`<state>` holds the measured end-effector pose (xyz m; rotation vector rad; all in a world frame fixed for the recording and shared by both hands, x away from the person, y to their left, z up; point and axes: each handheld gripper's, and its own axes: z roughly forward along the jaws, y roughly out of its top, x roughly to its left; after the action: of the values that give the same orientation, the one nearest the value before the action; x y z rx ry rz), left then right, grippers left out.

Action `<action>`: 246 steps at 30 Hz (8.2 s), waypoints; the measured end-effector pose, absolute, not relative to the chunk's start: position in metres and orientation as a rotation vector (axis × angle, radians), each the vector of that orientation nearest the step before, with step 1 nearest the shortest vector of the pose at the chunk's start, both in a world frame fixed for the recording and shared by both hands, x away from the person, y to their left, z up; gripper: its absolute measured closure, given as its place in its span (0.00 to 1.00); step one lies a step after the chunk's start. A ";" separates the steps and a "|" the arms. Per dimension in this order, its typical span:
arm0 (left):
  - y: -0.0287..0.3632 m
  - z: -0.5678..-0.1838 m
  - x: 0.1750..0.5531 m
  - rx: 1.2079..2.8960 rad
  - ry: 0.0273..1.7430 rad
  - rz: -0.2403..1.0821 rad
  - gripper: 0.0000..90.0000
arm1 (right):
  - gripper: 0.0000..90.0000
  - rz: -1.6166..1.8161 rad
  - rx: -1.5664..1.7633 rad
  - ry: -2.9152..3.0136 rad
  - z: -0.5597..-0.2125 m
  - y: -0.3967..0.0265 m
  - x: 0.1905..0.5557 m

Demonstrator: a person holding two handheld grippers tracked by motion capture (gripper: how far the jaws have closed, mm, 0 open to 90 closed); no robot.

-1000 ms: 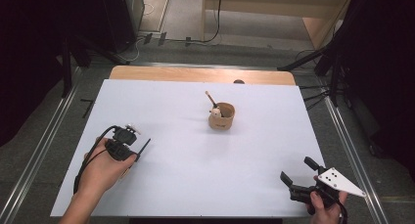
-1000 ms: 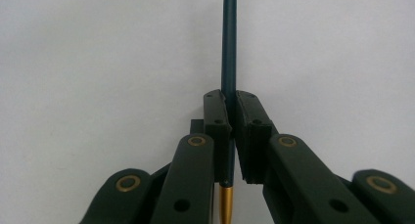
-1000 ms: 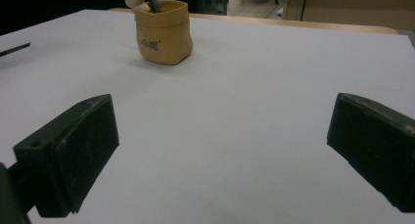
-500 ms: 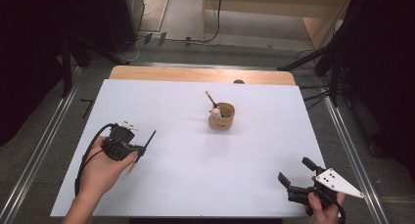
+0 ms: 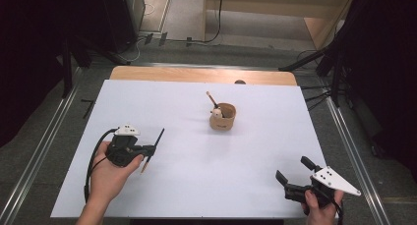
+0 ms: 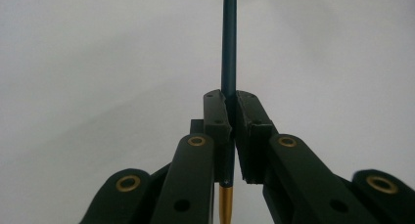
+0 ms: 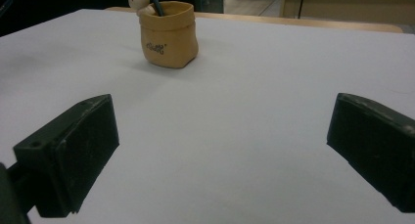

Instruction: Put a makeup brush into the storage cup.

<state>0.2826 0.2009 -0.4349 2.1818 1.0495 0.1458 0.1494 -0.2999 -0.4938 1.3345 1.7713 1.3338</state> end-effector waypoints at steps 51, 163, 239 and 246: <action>0.146 -0.442 0.256 1.935 0.697 0.148 0.95 | 0.00 1.537 1.202 1.904 -0.438 -0.176 0.206; 0.152 -0.411 0.249 1.881 0.716 0.231 0.65 | 0.94 1.233 0.895 2.030 -0.465 -0.123 0.208; 0.144 -0.409 0.246 1.898 0.790 0.129 0.96 | 0.05 1.430 1.040 1.986 -0.467 -0.117 0.196; 0.151 -0.413 0.245 1.796 0.756 0.169 0.96 | 0.00 1.543 1.257 1.869 -0.461 -0.123 0.193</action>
<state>0.2446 0.1510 -0.4130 1.7957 0.7556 0.1688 0.1931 -0.1226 -0.4612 1.2573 1.8691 1.5433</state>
